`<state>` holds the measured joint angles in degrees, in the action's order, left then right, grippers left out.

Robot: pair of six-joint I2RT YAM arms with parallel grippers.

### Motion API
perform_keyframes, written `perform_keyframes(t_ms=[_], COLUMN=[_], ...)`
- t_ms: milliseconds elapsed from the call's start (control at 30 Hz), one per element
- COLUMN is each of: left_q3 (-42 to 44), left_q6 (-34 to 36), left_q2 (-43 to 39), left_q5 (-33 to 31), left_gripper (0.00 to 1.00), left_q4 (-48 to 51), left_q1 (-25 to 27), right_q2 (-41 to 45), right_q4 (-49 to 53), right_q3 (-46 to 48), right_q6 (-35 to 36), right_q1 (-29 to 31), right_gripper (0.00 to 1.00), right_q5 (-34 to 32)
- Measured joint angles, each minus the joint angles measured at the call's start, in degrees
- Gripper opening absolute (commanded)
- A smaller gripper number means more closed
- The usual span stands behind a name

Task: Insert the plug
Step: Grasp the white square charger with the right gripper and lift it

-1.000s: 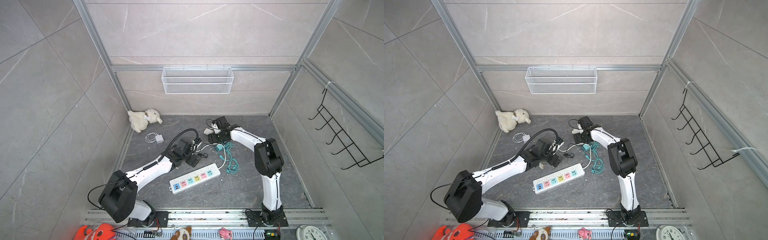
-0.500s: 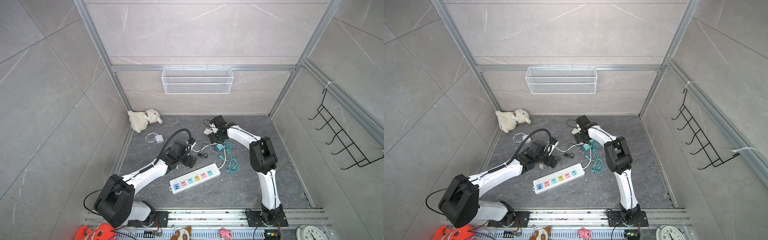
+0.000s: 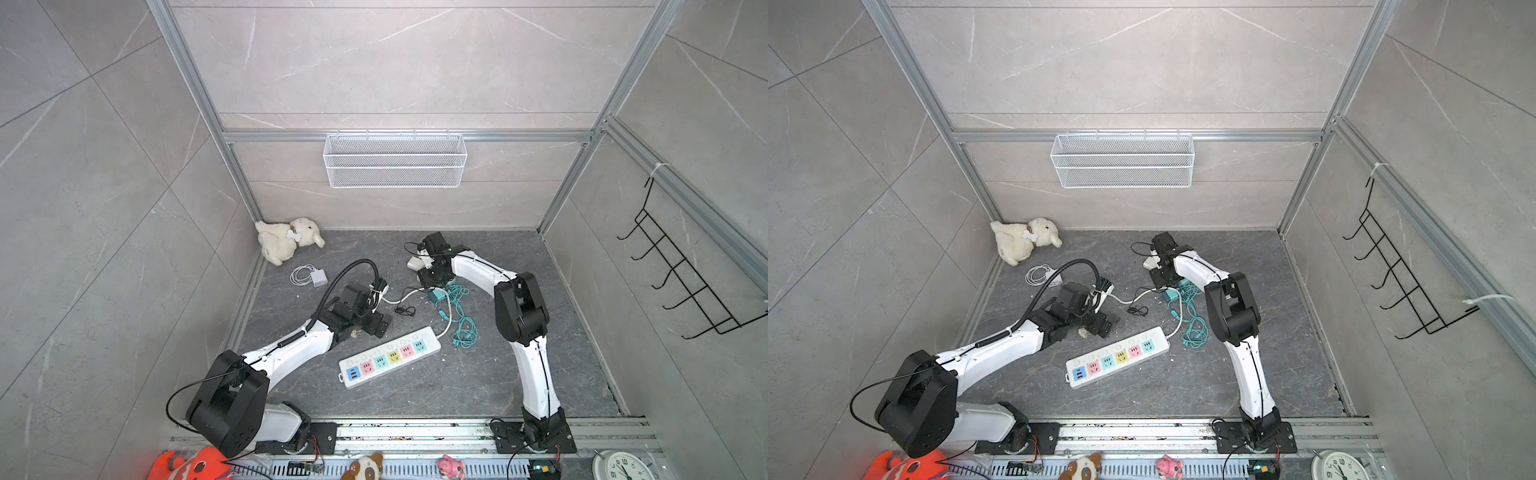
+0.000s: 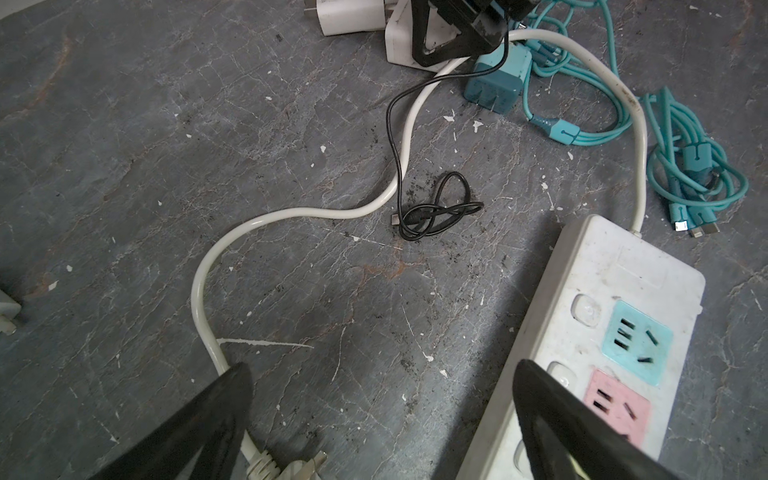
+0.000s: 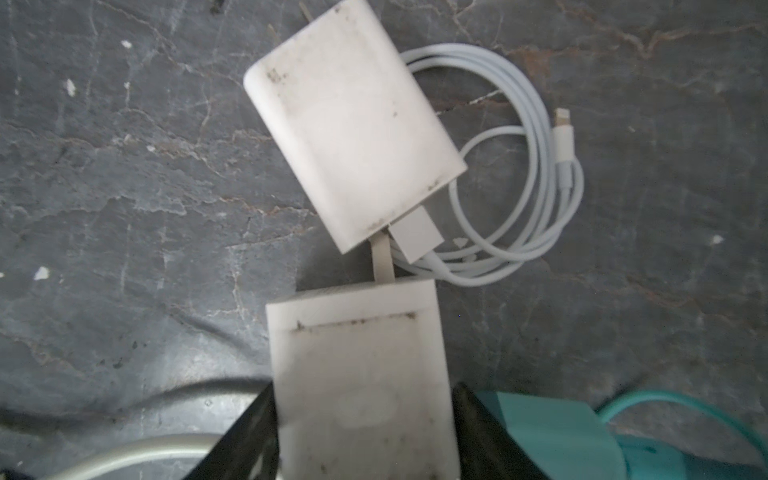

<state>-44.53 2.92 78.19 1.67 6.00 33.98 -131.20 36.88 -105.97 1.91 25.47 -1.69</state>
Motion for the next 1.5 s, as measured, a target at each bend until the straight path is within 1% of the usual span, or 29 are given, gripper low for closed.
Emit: perform_keyframes(t_ms=[33, 200, 333, 433, 600, 800, 933, 1100, 1200, 1300, 1367, 1500], left_q3=[0.0, 0.0, 0.0, 0.0, -0.17, -1.46, -1.53, -1.9, -2.67, -3.78, -5.25, -6.88], left_q6=[-0.02, -0.07, -0.15, -0.22, -1.29, -2.49, -2.91, -4.11, -5.42, -7.61, -9.66, -12.85], left_q2=[0.0, 0.0, 0.0, -0.07, -1.68, -3.63, -5.18, -7.17, -8.33, -9.81, -10.47, -11.89], left_q5=[0.0, 0.0, 0.0, -0.04, -0.24, -0.15, -0.59, -3.17, -5.18, -7.82, -9.62, -13.29], left_gripper=[1.0, 1.0, 1.0, 1.0, 1.0, 1.0, 1.0, 1.0, 1.0, 1.0, 1.0, 1.0], left_q4=[-0.02, -0.02, 0.11, 0.68, 2.47, 4.76, 5.88, 8.17, 9.73, 12.2, 14.36, 17.16], left_q1=[0.0, -0.02, -0.11, -0.26, -0.26, -0.26, -0.28, -0.26, -0.28, -0.37, -0.68, -1.18], right_q2=[-0.24, -0.61, -0.59, 0.55, 6.49, 14.01, 16.35, 17.22, 19.19, 24.33, 28.87, 34.64], right_q4=[0.2, 0.74, 0.72, 0.55, 0.94, 0.2, -1.03, -0.66, 0.61, 0.98, 1.75, 2.01], right_q3=[-0.48, -1.25, -1.22, 0.22, 4.68, 4.96, 4.96, 4.7, 4.96, 8.09, 10.73, 15.34], right_q6=[0.11, 0.5, 0.5, 0.5, 0.52, 0.55, 0.52, 0.5, 0.76, 2.67, 4.2, 5.95], right_q1=[0.0, 0.02, 0.02, 0.02, 0.02, 0.02, 0.02, 0.07, 0.63, 2.62, 5.42, 11.06], right_gripper=[0.48, 0.35, 0.31, 0.31, 0.32, 0.32, 0.32, 0.33, 0.35, 0.36, 0.35, 0.35], right_q5=[0.13, 0.39, 0.37, 0.37, -0.5, -1.79, -2.43, -1.16, 0.85, 2.38, 2.8, 3.72])
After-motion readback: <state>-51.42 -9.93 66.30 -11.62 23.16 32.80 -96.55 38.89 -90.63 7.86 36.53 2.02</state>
